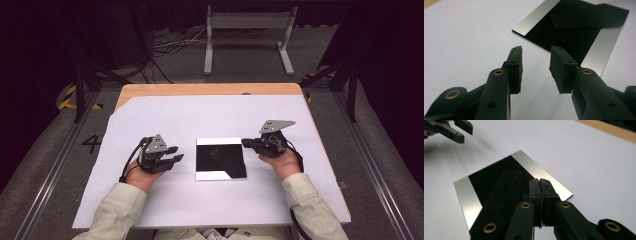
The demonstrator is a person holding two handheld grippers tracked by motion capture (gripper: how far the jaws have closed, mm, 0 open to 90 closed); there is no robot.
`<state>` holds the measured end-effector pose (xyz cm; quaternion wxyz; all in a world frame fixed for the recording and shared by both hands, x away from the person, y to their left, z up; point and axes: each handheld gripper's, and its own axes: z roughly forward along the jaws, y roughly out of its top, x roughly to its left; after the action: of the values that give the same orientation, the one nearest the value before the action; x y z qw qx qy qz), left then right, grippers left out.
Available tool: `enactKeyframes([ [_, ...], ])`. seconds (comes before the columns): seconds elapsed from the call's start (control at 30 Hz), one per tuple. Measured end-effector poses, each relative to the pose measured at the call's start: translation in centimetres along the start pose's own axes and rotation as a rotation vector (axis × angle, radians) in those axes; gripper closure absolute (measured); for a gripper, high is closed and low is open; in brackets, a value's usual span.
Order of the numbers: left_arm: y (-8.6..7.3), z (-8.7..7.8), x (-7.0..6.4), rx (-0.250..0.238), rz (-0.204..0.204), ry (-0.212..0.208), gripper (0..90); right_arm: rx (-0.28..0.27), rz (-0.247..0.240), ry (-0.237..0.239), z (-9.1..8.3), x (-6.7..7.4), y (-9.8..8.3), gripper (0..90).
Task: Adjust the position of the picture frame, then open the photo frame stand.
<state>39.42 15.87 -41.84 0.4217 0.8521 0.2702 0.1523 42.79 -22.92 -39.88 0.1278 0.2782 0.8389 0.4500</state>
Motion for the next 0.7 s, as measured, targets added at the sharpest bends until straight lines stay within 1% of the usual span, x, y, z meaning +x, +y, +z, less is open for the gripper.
enactKeyframes([
  [0.03, -0.1, -0.3, 0.1, -0.013, 0.001, 0.001, 60.7, -0.016, -0.003, 0.000, -0.3, 0.2, 0.0, 87.2],
  [0.1, -0.4, -0.7, 0.3, -0.030, 0.000, 0.018, 58.9, -0.027, -0.014, -0.003, -1.0, 0.6, 0.2, 85.3],
  [0.2, -0.8, -1.4, 0.9, -0.050, -0.024, 0.042, 55.0, -0.048, -0.015, -0.004, -1.8, 1.0, 0.2, 83.2],
  [0.23, -1.0, -1.6, 1.1, -0.060, -0.028, 0.056, 54.2, -0.051, -0.016, -0.006, -1.9, 1.1, 0.2, 82.3],
  [0.3, -1.1, -1.7, 1.2, -0.067, -0.032, 0.063, 53.0, -0.056, -0.013, -0.011, -2.3, 1.3, 0.3, 80.8],
  [0.33, -1.2, -2.0, 1.3, -0.079, -0.033, 0.078, 53.0, -0.056, -0.013, -0.011, -2.3, 1.3, 0.3, 80.8],
  [0.4, -1.4, -2.3, 1.6, -0.104, -0.039, 0.095, 52.3, -0.058, -0.010, -0.010, -2.8, 1.4, 0.4, 79.0],
  [0.5, -1.6, -2.8, 1.8, -0.144, -0.048, 0.104, 50.7, -0.078, -0.018, -0.019, -3.5, 1.7, 0.5, 77.8],
  [0.53, -1.6, -2.8, 1.8, -0.144, -0.048, 0.104, 50.3, -0.078, -0.018, -0.019, -3.5, 1.7, 0.5, 77.8],
  [0.57, -1.6, -2.8, 1.7, -0.161, -0.047, 0.101, 50.1, -0.095, -0.026, -0.025, -4.0, 1.9, 0.6, 76.9],
  [0.63, -1.6, -2.9, 1.7, -0.168, -0.039, 0.100, 49.8, -0.105, -0.031, -0.027, -4.2, 2.0, 0.6, 76.4],
  [0.67, -1.6, -2.9, 1.6, -0.175, -0.035, 0.093, 49.2, -0.132, -0.041, -0.029, -4.6, 2.2, 0.5, 75.0],
  [0.7, -1.6, -2.9, 1.6, -0.175, -0.035, 0.093, 49.0, -0.142, -0.048, -0.031, -4.7, 2.2, 0.5, 74.8],
])
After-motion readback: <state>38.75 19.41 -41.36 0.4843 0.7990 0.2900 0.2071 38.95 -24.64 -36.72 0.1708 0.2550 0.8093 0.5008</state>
